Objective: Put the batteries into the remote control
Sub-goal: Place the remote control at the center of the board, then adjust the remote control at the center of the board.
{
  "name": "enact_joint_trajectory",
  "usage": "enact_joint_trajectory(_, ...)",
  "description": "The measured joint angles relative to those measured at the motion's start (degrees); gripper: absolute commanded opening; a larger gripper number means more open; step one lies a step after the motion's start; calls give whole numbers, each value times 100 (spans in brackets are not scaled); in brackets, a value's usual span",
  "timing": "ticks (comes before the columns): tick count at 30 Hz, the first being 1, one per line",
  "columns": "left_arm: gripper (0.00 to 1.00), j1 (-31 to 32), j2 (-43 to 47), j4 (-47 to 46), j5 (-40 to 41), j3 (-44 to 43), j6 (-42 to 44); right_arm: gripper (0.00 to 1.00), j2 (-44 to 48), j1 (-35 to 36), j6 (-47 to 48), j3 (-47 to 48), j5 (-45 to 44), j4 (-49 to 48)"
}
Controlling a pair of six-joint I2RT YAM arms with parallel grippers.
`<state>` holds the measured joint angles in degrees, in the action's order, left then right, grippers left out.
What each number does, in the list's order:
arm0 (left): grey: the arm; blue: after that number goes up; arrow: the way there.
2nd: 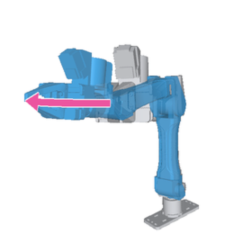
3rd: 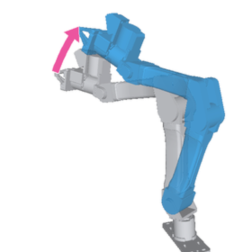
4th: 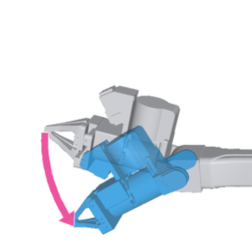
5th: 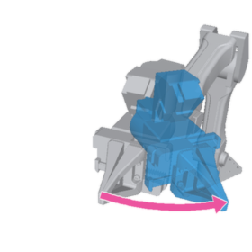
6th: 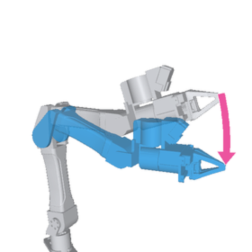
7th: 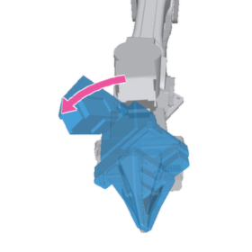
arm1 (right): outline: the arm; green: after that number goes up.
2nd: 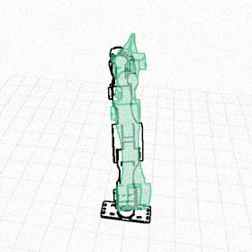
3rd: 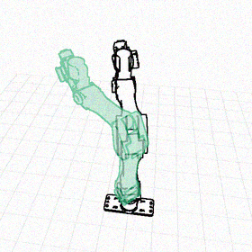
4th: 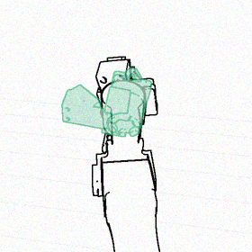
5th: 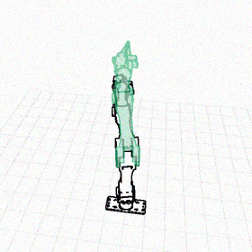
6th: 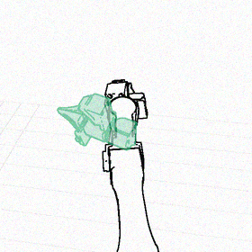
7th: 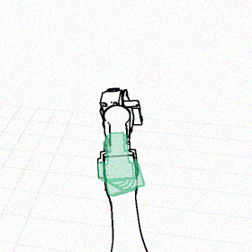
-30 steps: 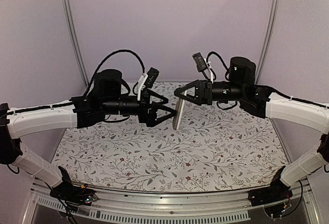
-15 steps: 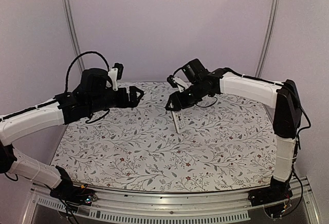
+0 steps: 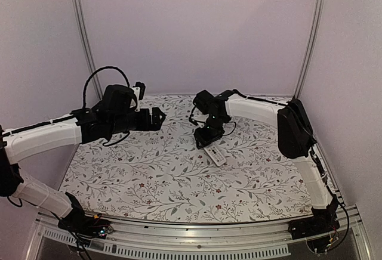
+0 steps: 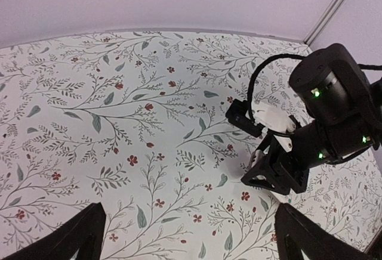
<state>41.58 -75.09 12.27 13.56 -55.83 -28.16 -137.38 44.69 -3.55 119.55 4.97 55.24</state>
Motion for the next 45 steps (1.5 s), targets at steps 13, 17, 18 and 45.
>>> enact_joint_trajectory(13, 99, -4, -114, -20, 9, 116, 11, 62, -660, 4, -2, 774, -170, 271)
enact_joint_trajectory(17, 100, -4, -157, -28, 9, 116, 31, 72, -686, 2, -31, 802, -87, 136)
enact_joint_trajectory(18, 99, -7, -173, -28, 9, 116, 33, 73, -686, 0, -46, 802, -52, 116)
enact_joint_trajectory(45, 100, 44, -304, 105, -59, -92, 50, 70, 1784, -673, 466, -2739, -1307, -1283)
